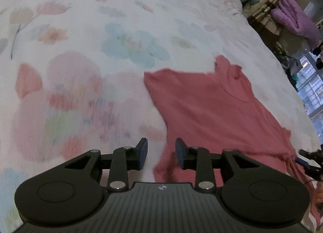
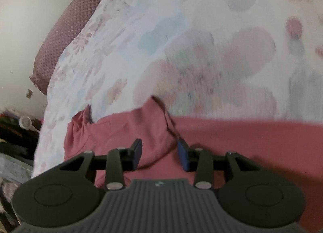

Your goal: Fold small clothes

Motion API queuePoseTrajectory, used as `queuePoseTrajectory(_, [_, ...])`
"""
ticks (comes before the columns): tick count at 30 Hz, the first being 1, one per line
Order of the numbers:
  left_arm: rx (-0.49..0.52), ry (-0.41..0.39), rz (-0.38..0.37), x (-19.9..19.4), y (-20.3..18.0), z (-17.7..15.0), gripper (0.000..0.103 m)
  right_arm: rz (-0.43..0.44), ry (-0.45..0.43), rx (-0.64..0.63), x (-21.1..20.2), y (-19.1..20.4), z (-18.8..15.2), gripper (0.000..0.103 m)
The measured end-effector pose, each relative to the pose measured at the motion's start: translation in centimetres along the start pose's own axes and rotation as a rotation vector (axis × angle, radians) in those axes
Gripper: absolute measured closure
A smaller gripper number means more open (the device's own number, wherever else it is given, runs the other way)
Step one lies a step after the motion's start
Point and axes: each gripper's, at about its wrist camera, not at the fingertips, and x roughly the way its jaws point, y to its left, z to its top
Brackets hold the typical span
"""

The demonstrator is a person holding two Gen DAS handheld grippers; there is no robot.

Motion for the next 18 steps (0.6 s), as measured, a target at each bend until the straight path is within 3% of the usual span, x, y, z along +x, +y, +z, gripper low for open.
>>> queuePoseTrajectory(3, [-0.031,0.003,-0.023,0.1,-0.1,-1.0,0.054,0.024,0.018,0.059,0.8,-0.6,-0.5,0.067])
queuePoseTrajectory(6, [-0.107,0.002,-0.032,1.3,0.0,-1.0,0.053,0.035,0.013,0.087,1.5,-0.6,-0.3,0.074])
queuePoseTrajectory(8, [-0.162,0.024,-0.052,2.3,0.3,-0.9,0.067,0.037,0.011,0.100,1.8,-0.4,0.0,0.085])
queuePoseTrajectory(9, [-0.178,0.040,-0.047,2.7,0.4,-0.8,0.096,0.039,0.013,0.104,2.0,-0.4,0.2,0.099])
queuePoseTrajectory(13, [-0.101,0.001,0.012,1.3,-0.4,-0.2,0.095,0.046,-0.028,0.066,0.7,0.4,0.7,0.103])
queuePoseTrajectory(15, [-0.079,0.034,0.057,1.6,-0.2,0.0,0.095,0.029,-0.050,0.049,0.0,0.4,1.0,0.103])
queuePoseTrajectory(18, [-0.048,0.094,0.059,2.3,-0.5,-0.1,0.092,-0.015,-0.007,0.082,0.9,-0.5,1.1,0.103])
